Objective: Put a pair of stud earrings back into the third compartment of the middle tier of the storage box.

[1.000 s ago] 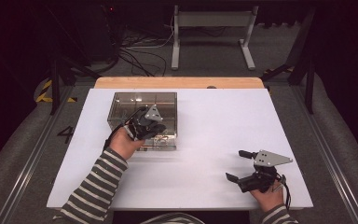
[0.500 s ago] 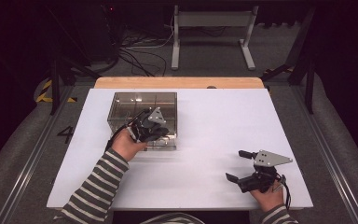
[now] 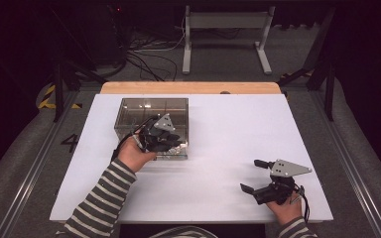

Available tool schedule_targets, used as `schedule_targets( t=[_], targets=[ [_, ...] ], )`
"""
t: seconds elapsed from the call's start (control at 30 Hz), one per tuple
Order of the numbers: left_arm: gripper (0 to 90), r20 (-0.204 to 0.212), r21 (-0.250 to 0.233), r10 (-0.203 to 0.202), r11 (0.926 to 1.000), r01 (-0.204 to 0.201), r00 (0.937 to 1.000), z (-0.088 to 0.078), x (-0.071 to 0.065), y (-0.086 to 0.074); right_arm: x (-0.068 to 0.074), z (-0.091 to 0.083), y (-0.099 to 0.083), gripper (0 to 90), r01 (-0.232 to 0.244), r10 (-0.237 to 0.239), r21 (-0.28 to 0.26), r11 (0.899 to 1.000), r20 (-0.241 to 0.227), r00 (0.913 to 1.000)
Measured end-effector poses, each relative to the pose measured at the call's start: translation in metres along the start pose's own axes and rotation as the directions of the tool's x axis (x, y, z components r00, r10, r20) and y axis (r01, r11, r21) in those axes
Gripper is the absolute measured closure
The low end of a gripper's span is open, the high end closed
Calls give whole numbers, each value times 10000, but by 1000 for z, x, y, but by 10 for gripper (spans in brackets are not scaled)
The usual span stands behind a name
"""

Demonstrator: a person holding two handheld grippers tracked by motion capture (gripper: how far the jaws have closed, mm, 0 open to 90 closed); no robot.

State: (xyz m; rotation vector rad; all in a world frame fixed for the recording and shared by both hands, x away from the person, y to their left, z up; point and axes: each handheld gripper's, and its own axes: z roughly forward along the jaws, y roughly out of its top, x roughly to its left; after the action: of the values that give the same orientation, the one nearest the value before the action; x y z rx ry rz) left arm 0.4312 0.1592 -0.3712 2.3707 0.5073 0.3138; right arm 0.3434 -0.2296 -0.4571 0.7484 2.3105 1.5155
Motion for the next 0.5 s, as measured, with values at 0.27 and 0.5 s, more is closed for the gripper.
schedule_targets(
  t=[0.27,0.5],
  targets=[
    [581,-3,-191,-160,9997,160,9999,-12,-4,-2,-1,0,0,14,61,-61,29,10000,5,10000],
    [520,44,-273,-299,9992,300,9995,-22,-7,-7,0,1,0,15,3,-3,23,10000,7,10000]
  ],
)
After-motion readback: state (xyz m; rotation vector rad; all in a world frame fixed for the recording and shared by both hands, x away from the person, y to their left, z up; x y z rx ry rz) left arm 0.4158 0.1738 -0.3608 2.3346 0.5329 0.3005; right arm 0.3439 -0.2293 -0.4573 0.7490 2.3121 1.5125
